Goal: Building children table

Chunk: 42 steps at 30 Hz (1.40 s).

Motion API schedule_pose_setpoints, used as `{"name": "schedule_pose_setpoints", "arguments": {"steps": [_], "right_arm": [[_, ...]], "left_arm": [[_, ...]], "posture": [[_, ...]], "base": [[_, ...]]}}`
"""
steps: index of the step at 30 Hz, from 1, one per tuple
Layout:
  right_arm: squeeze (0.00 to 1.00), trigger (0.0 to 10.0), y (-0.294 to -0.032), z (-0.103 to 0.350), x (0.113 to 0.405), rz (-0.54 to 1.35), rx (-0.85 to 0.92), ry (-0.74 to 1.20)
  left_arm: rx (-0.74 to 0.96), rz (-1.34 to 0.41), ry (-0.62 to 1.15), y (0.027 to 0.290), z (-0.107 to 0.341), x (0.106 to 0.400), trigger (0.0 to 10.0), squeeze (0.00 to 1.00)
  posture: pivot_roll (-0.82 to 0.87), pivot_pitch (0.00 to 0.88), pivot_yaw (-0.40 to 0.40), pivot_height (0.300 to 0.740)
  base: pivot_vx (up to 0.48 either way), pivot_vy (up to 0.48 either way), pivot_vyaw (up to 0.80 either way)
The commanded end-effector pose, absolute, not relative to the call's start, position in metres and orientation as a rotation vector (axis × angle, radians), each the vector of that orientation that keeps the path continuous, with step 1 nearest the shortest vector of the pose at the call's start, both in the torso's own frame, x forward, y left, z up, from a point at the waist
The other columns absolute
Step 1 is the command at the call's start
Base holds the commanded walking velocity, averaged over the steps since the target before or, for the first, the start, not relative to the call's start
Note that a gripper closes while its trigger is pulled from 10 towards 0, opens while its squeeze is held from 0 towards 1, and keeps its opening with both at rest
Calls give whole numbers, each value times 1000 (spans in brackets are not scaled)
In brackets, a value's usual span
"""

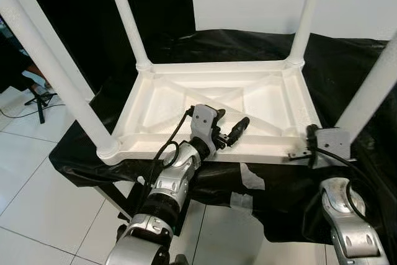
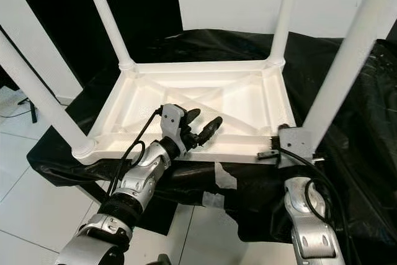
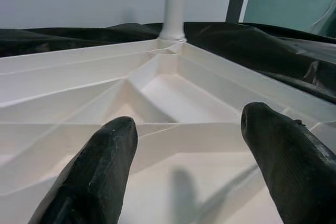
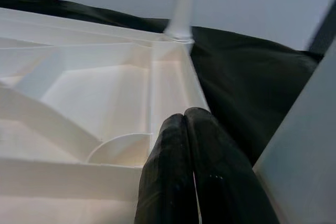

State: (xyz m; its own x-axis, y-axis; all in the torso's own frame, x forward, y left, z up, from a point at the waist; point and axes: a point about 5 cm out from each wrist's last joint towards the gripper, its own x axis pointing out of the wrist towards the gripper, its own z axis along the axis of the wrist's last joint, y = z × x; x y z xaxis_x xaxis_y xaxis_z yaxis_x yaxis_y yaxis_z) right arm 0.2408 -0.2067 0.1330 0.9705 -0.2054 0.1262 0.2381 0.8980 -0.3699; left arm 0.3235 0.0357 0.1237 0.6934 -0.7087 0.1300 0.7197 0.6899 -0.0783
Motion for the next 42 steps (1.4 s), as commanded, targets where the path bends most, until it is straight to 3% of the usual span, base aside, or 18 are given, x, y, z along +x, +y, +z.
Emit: {"name": "schedule_pose_setpoints", "arguments": {"steps": [1, 11, 19, 24, 26, 27, 29, 36, 38, 41, 42], "right_arm": [[0, 10000, -230, 125, 230, -388, -421, -26], [0, 10000, -260, 136, 215, -676, -518, -69], [0, 10000, -261, 137, 210, -710, -544, -70], [0, 10000, -241, 140, 222, -583, -518, -100], [0, 10000, -207, 140, 234, -315, -406, -81], [0, 10000, -207, 140, 234, -315, -406, -81], [0, 10000, -183, 142, 235, -122, -327, -49], [0, 10000, -178, 149, 227, -51, -314, -41], [0, 10000, -178, 149, 227, -51, -314, -41], [0, 10000, -191, 150, 225, -104, -317, -32], [0, 10000, -191, 150, 225, -104, -317, -32]], "left_arm": [[-106, -797, -76, 38, 118, 322, 10000, 0], [-106, -804, -78, 36, 120, 323, 10000, 0], [-108, -809, -75, 35, 119, 322, 10000, 0], [-109, -819, -70, 34, 117, 320, 10000, 0], [-120, -873, -68, 32, 117, 316, 10000, 0], [-120, -873, -68, 32, 117, 316, 10000, 0], [-144, -980, -68, 30, 119, 309, 10000, 0], [-239, -1268, -73, 34, 130, 289, 10000, 0], [-239, -1268, -73, 34, 130, 289, 10000, 0], [-219, -1522, -5, 40, 126, 267, 10000, 0], [-219, -1522, -5, 40, 126, 267, 10000, 0]], "posture": [[44, 0, 72, 740], [32, 0, 78, 740], [29, 0, 78, 740], [31, 0, 77, 740], [37, 0, 77, 740], [37, 0, 77, 740], [40, 0, 75, 740], [27, 0, 78, 740], [27, 0, 78, 740], [16, 0, 82, 740], [16, 0, 82, 740]], "base": [[0, 0, 0], [0, 0, 0], [0, 0, 0], [0, 0, 0], [0, 0, 0], [0, 0, 0], [0, 0, 0], [0, 0, 0], [0, 0, 0], [0, 0, 0], [0, 0, 0]]}}
